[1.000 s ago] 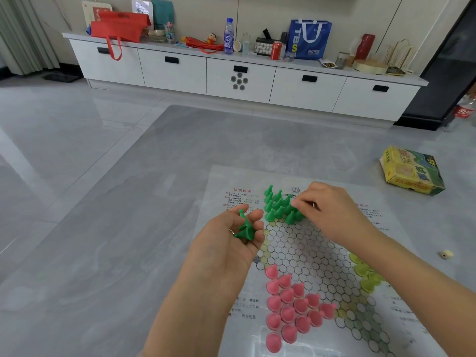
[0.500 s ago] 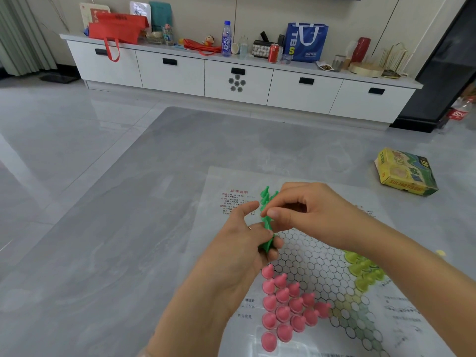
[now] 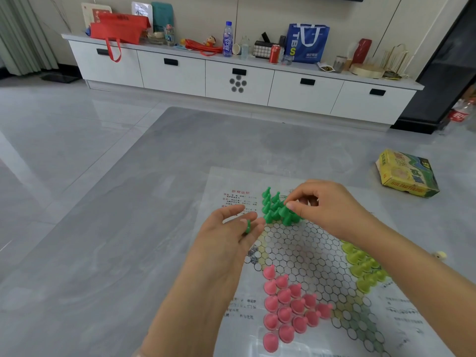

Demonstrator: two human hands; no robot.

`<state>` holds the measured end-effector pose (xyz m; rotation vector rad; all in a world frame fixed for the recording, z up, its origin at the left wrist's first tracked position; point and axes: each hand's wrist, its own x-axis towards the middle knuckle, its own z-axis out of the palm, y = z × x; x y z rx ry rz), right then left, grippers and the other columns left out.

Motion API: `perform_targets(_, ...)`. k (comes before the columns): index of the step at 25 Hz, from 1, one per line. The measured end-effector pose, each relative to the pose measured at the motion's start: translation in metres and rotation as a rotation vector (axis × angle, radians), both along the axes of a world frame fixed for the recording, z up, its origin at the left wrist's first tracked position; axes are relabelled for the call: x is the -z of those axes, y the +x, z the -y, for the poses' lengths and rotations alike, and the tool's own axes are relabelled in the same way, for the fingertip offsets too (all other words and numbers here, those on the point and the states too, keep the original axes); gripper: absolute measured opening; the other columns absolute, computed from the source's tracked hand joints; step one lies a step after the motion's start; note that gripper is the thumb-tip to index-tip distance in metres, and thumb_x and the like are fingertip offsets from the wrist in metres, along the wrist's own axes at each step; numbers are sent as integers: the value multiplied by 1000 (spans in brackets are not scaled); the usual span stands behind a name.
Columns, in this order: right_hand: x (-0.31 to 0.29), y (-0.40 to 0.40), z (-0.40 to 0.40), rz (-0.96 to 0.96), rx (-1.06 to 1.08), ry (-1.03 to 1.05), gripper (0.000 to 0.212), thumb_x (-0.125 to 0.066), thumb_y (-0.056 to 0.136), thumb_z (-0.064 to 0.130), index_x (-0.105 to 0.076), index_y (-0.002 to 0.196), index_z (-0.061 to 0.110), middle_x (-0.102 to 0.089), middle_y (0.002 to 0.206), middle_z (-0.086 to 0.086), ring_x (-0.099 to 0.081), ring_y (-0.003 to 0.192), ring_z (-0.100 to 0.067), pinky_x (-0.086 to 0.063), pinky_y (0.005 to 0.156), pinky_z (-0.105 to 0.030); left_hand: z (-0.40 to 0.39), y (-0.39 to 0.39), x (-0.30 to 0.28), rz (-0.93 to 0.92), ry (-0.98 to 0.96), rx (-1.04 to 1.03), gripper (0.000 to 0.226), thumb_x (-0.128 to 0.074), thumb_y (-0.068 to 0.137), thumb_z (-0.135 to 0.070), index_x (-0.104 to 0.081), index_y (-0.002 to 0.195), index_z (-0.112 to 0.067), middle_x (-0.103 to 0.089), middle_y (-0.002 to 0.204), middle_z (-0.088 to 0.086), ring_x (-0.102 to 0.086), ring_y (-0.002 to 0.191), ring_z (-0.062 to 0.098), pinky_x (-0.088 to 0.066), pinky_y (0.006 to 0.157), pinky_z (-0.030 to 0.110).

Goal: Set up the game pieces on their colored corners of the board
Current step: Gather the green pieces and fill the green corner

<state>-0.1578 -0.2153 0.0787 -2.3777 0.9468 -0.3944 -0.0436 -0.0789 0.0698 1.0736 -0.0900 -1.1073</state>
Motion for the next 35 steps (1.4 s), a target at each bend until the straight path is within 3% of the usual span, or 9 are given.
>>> perform_targets(3,15,1,0,-77,-3,-40,6,-63,83,23,-68,82,25,-53,75,9,-45,64,-3,-33,60,-15,0,1,3,1,-15,-34,7,-50,89,0,-55,93,-1,-69,83,12,-67,57,11,-55,59,19)
perform_targets(7,24,5,2,-141,-6,-90,8,-61,83,25,-69,86,25,-57,84,3,-52,78,-10,-43,69,-25,0,2,3,96,18,-53,9,-57,86,-13,-55,83,-5,-69,56,-2,-47,41,4,-42,41,14)
perform_targets(9,26,7,2,-149,-8,-91,8,-61,83,26,-69,86,25,-57,85,1,-53,81,-13,-44,73,-29,0,4,3,109,35,-75,13,-56,87,-17,-54,78,-8,-67,55,-3,-44,40,5,-40,39,14)
perform_targets(12,28,7,1,-145,-11,-85,8,-61,83,26,-69,86,25,-53,80,5,-50,76,-10,-38,66,-20,0,4,1,100,39,-95,14,-54,89,-17,-54,77,-9,-65,59,-2,-43,40,5,-37,37,14)
perform_targets(16,29,9,0,-132,-9,-71,9,-61,84,24,-69,87,23,-51,77,8,-46,71,-4,-32,61,-13,-1,3,2,110,28,-72,12,-54,88,-11,-55,77,-9,-62,66,1,-43,42,4,-36,38,13)
perform_targets(22,30,8,0,-136,-3,-68,8,-61,84,25,-69,87,23,-55,82,5,-49,75,-8,-34,62,-12,-1,2,3,94,33,-56,10,-53,85,4,-59,89,-3,-64,78,7,-54,52,8,-48,47,12)
perform_targets(29,29,7,1,-154,-23,-102,9,-60,84,25,-68,88,24,-52,79,9,-49,74,-7,-34,62,-13,-4,2,0,131,39,-29,16,-54,86,0,-64,82,-11,-58,76,9,-55,55,10,-51,52,14)
perform_targets(35,-1,7,-8,161,-12,50,10,-59,84,26,-70,82,24,-62,79,8,-49,59,0,-39,58,-9,-5,-2,1,330,122,41,10,-61,84,-7,-59,91,-14,-71,78,7,-61,55,9,-55,64,21)
